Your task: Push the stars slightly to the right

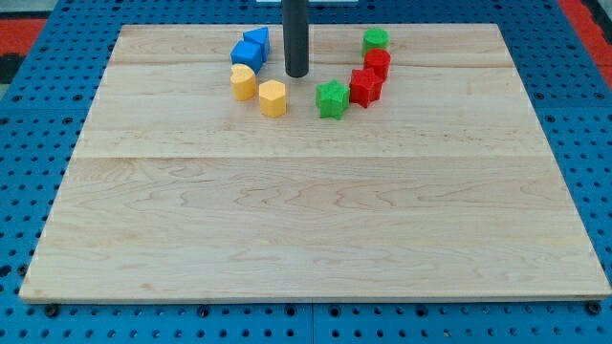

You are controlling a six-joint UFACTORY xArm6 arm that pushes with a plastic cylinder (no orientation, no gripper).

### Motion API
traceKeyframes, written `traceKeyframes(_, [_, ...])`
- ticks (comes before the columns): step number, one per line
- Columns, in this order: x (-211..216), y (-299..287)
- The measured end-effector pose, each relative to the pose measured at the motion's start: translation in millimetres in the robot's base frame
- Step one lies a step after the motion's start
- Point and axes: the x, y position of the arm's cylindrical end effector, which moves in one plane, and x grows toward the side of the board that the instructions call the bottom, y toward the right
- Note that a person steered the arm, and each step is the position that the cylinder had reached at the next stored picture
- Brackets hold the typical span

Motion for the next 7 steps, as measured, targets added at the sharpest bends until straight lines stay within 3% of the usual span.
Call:
traceKeyframes(4, [-8, 0])
traceKeyframes(6, [27, 16])
traceKeyframes(7, [58, 53])
